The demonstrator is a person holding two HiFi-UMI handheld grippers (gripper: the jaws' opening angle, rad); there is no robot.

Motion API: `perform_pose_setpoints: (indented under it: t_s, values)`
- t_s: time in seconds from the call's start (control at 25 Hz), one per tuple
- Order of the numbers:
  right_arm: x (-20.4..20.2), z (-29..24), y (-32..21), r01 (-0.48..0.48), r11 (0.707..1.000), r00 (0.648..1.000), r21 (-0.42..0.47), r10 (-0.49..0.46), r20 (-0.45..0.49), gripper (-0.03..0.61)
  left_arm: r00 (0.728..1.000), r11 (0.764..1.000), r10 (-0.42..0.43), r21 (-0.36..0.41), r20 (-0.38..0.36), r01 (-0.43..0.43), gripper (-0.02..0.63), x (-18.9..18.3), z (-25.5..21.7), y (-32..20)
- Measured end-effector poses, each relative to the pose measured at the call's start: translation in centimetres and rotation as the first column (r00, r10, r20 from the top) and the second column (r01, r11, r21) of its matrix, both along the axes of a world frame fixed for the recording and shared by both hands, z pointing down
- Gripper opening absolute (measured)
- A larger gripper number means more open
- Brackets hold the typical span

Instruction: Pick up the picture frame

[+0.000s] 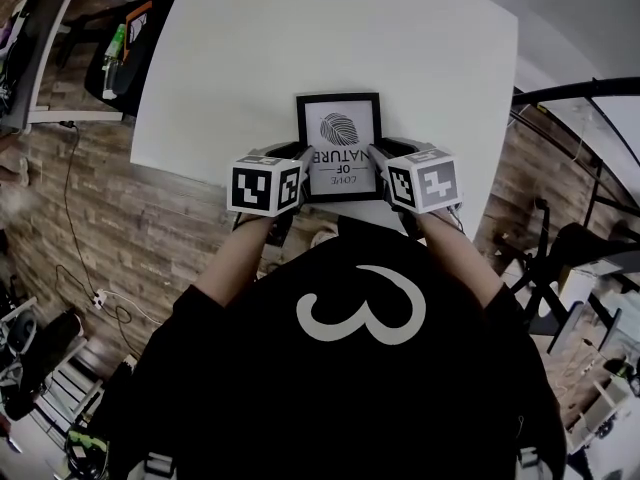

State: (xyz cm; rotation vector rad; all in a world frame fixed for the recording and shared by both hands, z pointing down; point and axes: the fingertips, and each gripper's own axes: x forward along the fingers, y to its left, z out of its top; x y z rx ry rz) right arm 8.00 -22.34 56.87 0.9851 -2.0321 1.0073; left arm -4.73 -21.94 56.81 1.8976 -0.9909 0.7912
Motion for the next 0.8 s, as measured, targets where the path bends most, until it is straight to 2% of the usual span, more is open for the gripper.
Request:
perform_pose_setpoints:
  t_s: [0.12,0.36,0.8]
  values:
    - [0.0,0.1,0.1,-0.034,0.999,0.999,0.000,0.034,0.012,0.109,1.000,1.000,-0.012,-0.002,-0.009,0.012,0.107,0.1,0.0,-0.1]
    - [0.0,-0.1,0.0,-0.043,0.999,0.999,0.014,0.043,0.001,0.106,1.000,0.999,-0.030,0.010,0.005,0.030,0.102,-0.1,-0.2,-0.1]
    - [0.3,-1.2,-0.1,-0.093,0.994,0.996,0.057,0.093,0.014,0.100,0.999,0.999,-0.033,0.030,-0.019,0.033,0.100,0.0,-1.0,-0.1]
